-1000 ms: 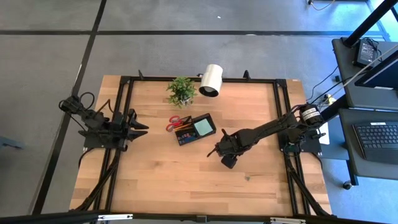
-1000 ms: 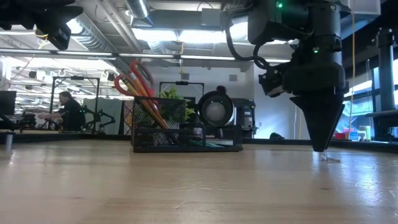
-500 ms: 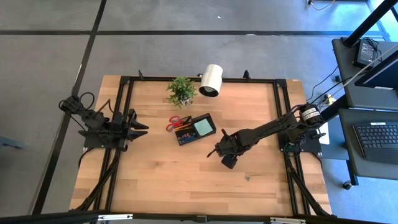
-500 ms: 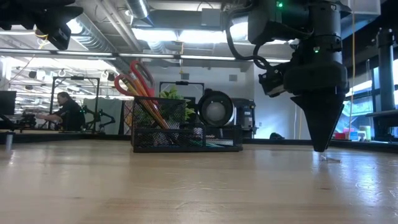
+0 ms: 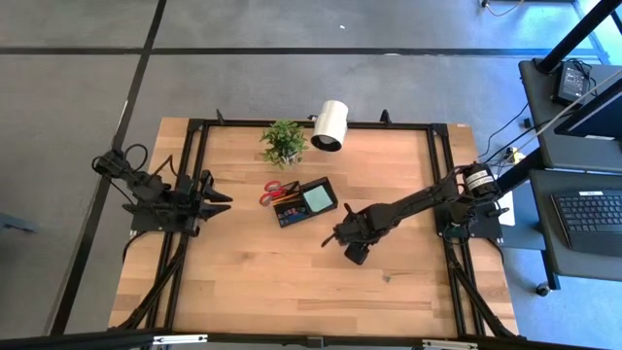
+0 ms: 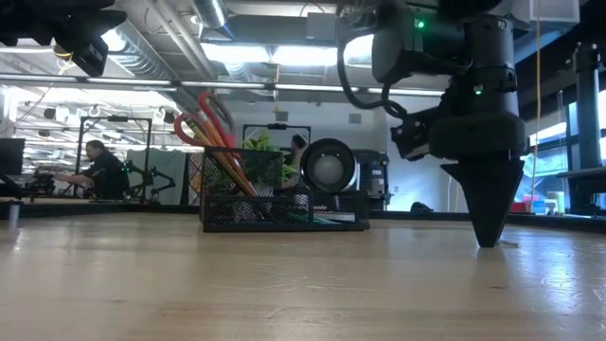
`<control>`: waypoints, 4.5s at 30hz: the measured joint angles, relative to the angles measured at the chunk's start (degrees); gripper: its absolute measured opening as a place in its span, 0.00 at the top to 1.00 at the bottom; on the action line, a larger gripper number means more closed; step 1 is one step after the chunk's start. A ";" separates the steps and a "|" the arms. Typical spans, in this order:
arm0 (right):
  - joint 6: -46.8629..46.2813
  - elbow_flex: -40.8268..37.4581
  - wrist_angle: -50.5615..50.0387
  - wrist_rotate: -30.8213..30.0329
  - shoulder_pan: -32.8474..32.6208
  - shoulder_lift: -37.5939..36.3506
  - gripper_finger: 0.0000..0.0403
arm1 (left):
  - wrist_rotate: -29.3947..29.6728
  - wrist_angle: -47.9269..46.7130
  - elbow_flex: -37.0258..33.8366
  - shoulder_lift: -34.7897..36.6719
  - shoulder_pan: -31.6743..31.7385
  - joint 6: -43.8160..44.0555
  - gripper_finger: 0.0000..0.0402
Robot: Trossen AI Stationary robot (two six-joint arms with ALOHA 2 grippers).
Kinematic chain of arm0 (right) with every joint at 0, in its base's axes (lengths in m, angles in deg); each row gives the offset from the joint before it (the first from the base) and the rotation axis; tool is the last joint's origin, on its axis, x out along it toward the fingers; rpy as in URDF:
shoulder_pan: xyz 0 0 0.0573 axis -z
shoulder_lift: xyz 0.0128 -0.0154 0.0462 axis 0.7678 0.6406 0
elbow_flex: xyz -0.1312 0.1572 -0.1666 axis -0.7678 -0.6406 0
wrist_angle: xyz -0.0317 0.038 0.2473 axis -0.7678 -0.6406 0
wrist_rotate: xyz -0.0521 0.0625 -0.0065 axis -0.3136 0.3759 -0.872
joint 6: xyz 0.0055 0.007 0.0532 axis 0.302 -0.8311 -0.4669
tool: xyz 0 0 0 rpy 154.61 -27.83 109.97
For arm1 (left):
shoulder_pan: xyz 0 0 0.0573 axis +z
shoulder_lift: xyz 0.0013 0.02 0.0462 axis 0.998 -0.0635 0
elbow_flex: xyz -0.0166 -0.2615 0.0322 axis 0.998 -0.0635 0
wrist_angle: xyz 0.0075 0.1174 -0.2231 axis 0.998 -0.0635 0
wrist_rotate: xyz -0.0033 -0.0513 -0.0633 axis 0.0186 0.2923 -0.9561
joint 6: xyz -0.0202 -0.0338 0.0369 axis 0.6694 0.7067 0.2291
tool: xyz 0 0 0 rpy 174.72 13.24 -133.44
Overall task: Pick and place office supplies into organizer
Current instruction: Put the yellow binder clip into the black desk organizer, then put the blue binder clip into the black desk organizer
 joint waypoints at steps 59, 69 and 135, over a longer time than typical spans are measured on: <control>5.61 16.68 3.46 -2.07 0.00 1.01 0.84 | 0.26 -1.27 0.00 -0.02 0.00 -0.18 0.78; 20.60 18.82 32.00 -19.83 1.73 0.93 0.83 | 0.26 -1.90 0.00 -0.02 0.00 -0.18 0.78; 22.21 18.89 33.22 -20.18 8.84 14.61 0.69 | 0.26 -6.47 0.00 -0.02 0.00 -0.01 0.78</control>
